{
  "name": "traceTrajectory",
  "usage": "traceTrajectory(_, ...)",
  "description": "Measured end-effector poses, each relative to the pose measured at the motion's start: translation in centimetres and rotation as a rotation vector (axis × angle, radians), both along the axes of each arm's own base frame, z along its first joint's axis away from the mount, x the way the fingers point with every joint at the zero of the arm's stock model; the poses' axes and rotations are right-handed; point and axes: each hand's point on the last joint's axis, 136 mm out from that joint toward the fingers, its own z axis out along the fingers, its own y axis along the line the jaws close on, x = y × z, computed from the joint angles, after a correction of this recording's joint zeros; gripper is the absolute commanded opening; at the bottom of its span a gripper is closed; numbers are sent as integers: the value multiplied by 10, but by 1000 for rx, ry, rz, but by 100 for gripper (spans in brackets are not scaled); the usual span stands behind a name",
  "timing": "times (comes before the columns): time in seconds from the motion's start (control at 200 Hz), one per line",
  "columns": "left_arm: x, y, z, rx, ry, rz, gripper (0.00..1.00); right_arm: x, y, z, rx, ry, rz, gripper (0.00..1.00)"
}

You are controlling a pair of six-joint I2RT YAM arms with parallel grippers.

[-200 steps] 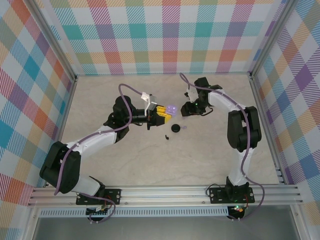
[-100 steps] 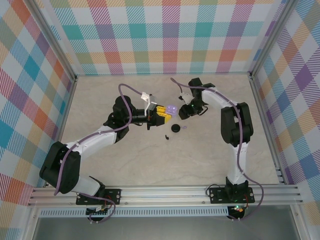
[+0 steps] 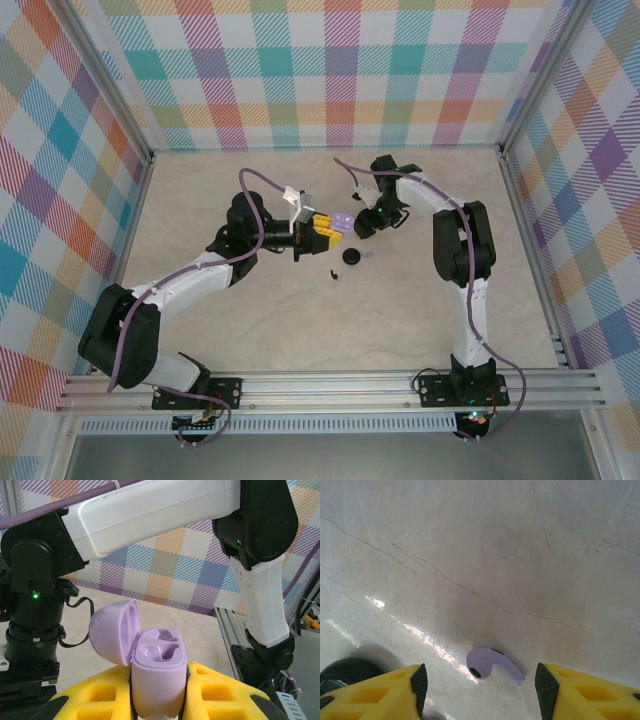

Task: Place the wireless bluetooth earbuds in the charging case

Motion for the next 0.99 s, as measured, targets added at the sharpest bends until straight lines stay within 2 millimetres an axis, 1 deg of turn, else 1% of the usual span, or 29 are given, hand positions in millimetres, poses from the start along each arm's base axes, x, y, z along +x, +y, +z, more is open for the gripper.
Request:
traceTrajectory(0.195,0,0,0,1,-2,0,5,-2,0,-10,-10,30,13,61)
traceTrajectory(0.64,0,0,0,1,-2,0,4,-9,4,-9,4,51,26,58)
traceTrajectory(0.995,0,0,0,-1,-4,0,4,-22,7,-9,10,80,37,55)
